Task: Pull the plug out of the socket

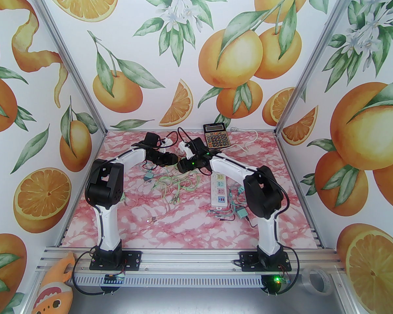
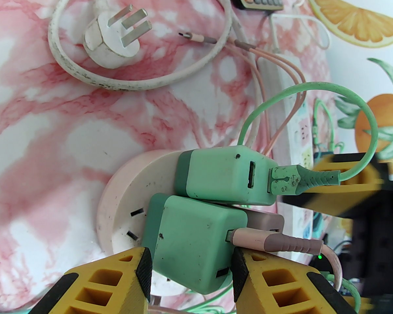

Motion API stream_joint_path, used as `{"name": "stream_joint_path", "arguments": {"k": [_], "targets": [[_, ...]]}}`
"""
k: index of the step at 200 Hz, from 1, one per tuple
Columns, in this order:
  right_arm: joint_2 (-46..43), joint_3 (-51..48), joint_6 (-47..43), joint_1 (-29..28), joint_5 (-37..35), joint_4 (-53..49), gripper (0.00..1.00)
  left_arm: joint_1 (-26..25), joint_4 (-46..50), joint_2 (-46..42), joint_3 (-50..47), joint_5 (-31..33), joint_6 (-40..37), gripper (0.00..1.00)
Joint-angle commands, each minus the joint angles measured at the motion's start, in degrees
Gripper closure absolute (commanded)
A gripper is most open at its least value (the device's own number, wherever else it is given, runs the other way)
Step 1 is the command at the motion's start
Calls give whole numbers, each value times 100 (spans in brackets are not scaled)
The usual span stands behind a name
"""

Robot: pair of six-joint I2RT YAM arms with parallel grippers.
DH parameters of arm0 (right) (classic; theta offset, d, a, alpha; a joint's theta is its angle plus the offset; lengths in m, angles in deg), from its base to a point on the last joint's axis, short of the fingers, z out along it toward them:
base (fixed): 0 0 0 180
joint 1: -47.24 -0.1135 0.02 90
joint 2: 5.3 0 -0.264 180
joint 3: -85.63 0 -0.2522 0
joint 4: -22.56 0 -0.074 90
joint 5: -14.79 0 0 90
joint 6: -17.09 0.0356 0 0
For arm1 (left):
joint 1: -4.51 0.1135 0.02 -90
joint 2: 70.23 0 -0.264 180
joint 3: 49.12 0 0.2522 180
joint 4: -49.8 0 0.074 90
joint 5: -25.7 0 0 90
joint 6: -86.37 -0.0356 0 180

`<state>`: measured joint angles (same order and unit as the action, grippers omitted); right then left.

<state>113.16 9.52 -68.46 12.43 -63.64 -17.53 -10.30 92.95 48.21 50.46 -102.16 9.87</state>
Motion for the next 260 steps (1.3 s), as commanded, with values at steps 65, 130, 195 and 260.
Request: {"name": "stream_joint_path", "arguments": {"k": [65, 130, 195, 260], "targets": [[159, 110, -183, -175, -266, 214, 36, -94, 467, 330, 13, 430, -133, 55], [297, 54, -144, -297, -391, 503, 54, -101, 546, 369, 75, 421, -183, 55], [25, -324, -356, -446, -550, 641, 73, -101, 796, 551, 259, 604, -198, 55], [-219, -517, -565, -726, -904, 760, 74, -110, 892, 637, 278, 675, -239, 55]]}}
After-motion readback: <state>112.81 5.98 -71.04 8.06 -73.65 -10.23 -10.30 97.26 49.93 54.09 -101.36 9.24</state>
